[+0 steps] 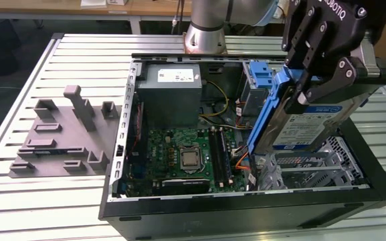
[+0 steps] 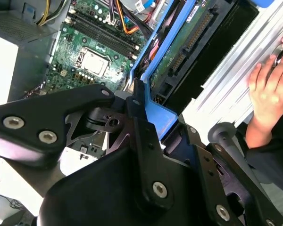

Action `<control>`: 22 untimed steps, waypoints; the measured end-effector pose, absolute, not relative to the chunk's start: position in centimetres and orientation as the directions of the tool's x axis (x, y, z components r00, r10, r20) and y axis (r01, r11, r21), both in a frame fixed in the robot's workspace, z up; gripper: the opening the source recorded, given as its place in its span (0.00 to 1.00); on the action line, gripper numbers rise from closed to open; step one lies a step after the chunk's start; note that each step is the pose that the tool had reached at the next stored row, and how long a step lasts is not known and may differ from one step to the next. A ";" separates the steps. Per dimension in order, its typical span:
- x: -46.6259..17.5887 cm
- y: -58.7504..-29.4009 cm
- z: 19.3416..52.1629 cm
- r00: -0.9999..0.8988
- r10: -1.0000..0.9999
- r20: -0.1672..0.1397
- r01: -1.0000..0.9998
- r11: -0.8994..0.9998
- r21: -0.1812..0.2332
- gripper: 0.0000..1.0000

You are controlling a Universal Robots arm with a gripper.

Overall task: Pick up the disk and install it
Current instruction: 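Insert the disk into the insertion slot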

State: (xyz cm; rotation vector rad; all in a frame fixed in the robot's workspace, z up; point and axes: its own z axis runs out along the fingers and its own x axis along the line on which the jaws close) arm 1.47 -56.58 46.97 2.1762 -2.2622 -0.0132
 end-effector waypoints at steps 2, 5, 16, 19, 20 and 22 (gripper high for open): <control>1.5 -56.8 46.9 -0.039 -0.999 -0.004 -0.999 0.039 0.008 0.36; 1.7 -56.9 46.8 -0.039 -0.999 -0.004 -0.999 0.039 0.008 0.36; 2.8 -57.2 45.9 -0.035 -0.999 -0.004 -0.999 0.035 -0.005 0.36; 2.9 -57.2 45.9 -0.035 -0.999 -0.004 -0.999 0.035 -0.005 0.36; 2.9 -57.2 45.9 -0.035 -0.999 -0.004 -0.999 0.035 -0.005 0.36; 2.9 -57.2 45.9 -0.035 -0.999 -0.004 -0.999 0.035 -0.005 0.36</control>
